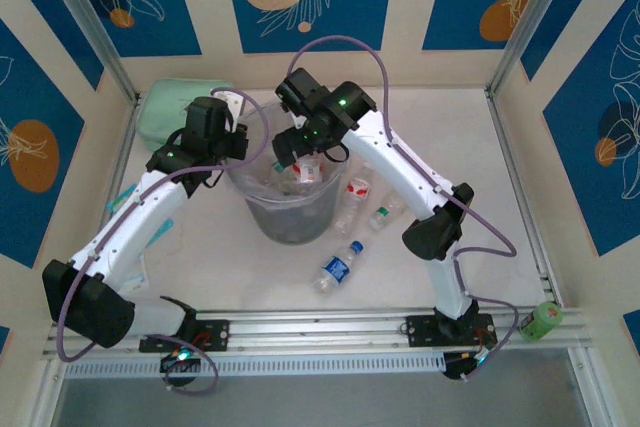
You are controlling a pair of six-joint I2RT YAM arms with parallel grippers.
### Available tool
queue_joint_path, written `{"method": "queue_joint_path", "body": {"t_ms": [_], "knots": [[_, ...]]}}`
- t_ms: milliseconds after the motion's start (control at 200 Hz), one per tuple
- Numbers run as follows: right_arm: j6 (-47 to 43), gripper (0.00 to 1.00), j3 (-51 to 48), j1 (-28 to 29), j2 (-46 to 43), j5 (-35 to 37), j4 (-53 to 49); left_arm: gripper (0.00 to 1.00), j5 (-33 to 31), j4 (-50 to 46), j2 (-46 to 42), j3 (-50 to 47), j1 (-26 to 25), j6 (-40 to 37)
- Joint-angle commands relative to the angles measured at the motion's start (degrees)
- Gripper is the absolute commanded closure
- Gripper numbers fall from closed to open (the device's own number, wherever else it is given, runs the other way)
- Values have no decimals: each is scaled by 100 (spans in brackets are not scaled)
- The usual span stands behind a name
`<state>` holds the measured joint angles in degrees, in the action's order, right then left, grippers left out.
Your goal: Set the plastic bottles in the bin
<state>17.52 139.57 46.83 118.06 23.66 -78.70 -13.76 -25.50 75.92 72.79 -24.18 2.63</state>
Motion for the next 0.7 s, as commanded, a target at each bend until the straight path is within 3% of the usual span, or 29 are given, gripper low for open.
{"method": "queue_joint_path", "body": {"t_ms": [0,165,335,595,695], "knots": [[-64,5,383,28,-182,260,-381,100,137,-474,180,-223,-142,-26],[12,4,358,-95,-639,362,-330,100,150,-465,184,-229,-147,-26],[250,1,-628,-578,-1475,224,84,100,150,-465,191,-232,-144,-24],[1140,1,-3286,-2127,-3146,-1172,1379,100,128,-456,228,-240,-148,-26],[1476,1,-4226,-2745,-3601,-1406,1703,100,143,-456,256,-244,-148,-26]]}}
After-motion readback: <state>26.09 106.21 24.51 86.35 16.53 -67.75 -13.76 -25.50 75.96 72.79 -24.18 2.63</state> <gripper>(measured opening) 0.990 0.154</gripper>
